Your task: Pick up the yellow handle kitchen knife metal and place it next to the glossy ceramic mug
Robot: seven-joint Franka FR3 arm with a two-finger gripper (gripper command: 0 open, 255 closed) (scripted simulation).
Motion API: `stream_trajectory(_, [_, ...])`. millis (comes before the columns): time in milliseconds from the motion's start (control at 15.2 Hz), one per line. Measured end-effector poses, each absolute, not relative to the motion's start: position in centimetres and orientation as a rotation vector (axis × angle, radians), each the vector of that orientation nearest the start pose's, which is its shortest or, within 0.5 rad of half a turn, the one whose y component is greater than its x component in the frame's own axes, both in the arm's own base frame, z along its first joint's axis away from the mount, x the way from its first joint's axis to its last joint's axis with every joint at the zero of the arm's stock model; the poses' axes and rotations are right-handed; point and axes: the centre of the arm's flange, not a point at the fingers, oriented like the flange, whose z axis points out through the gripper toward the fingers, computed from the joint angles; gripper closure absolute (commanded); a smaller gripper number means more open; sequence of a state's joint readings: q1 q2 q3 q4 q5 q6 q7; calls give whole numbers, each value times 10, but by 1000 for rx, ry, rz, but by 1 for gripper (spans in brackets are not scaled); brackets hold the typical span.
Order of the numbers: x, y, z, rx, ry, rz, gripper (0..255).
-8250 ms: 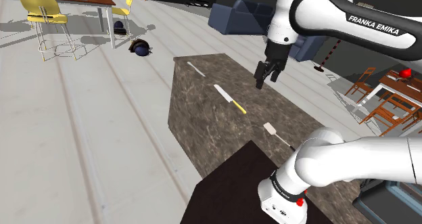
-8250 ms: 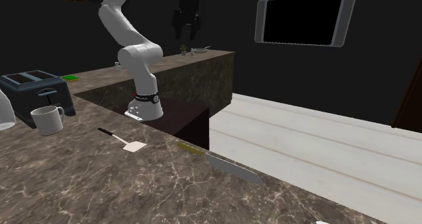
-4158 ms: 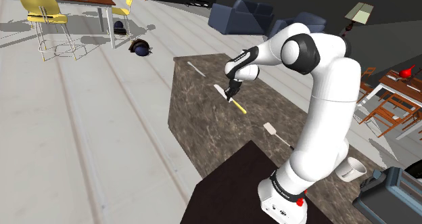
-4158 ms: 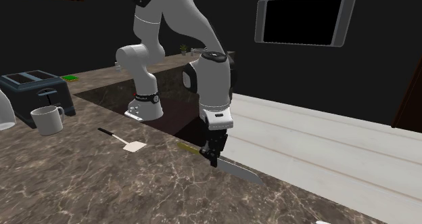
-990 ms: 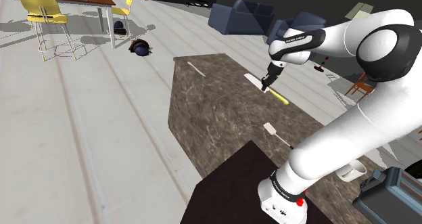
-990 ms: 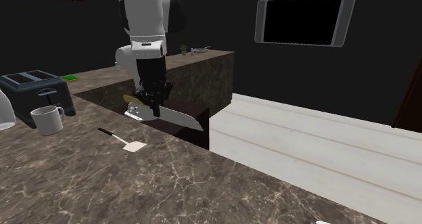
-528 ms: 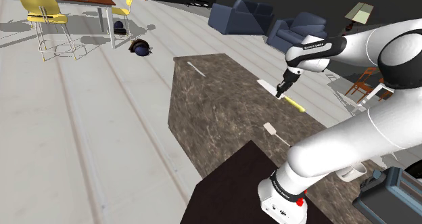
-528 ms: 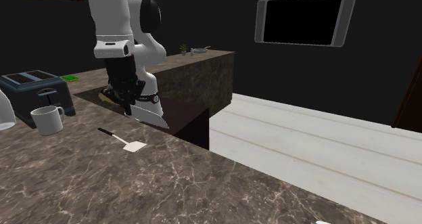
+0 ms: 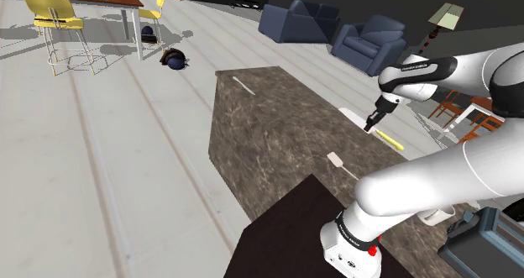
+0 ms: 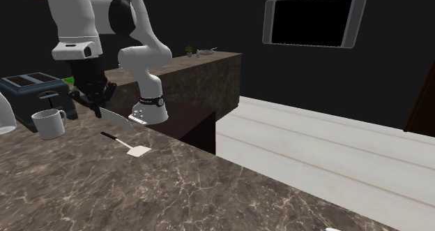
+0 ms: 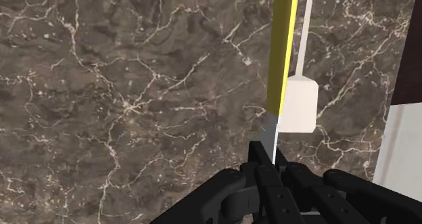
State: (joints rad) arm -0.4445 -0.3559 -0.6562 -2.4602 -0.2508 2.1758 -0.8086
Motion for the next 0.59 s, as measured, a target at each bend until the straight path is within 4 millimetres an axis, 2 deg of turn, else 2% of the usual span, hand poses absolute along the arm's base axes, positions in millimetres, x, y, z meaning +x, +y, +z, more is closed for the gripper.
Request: stream_trajectory(594, [80,-440,402,-3145,190,-26,255])
